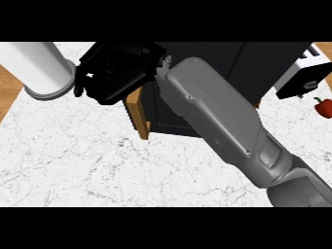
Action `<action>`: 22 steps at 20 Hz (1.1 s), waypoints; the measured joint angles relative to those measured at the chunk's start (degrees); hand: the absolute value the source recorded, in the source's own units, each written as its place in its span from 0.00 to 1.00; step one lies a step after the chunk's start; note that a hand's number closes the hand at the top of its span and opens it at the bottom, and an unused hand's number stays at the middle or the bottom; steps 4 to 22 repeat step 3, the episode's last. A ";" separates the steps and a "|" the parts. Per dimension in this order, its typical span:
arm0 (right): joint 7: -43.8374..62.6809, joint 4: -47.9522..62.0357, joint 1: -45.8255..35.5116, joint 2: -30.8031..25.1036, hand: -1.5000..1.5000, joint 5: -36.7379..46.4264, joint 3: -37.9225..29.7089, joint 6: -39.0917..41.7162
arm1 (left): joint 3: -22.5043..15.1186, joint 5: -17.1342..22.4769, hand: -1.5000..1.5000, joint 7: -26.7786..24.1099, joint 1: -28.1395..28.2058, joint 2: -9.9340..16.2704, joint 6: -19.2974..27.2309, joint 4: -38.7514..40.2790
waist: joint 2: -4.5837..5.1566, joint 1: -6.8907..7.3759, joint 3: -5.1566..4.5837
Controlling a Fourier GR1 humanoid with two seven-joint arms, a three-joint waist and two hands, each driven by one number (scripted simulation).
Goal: Pick up the wine, place it into the cabinet and close the cabinet
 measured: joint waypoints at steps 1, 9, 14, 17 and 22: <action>-0.41 -0.14 0.08 0.03 1.00 0.17 0.03 -0.15 | 0.08 -0.13 0.00 0.11 -0.21 -0.02 0.13 -0.21 | 0.04 -0.06 -0.08; -1.35 -0.36 0.26 0.04 1.00 0.57 0.16 -0.32 | 0.14 -0.51 0.00 0.44 -0.55 -0.01 -0.05 -0.32 | 0.08 -0.13 -0.19; -1.35 -0.36 0.26 0.04 1.00 0.57 0.16 -0.32 | 0.14 -0.51 0.00 0.44 -0.55 -0.01 -0.05 -0.32 | 0.08 -0.13 -0.19; -1.35 -0.36 0.26 0.04 1.00 0.57 0.16 -0.32 | 0.14 -0.51 0.00 0.44 -0.55 -0.01 -0.05 -0.32 | 0.08 -0.13 -0.19; -1.35 -0.36 0.26 0.04 1.00 0.57 0.16 -0.32 | 0.14 -0.51 0.00 0.44 -0.55 -0.01 -0.05 -0.32 | 0.08 -0.13 -0.19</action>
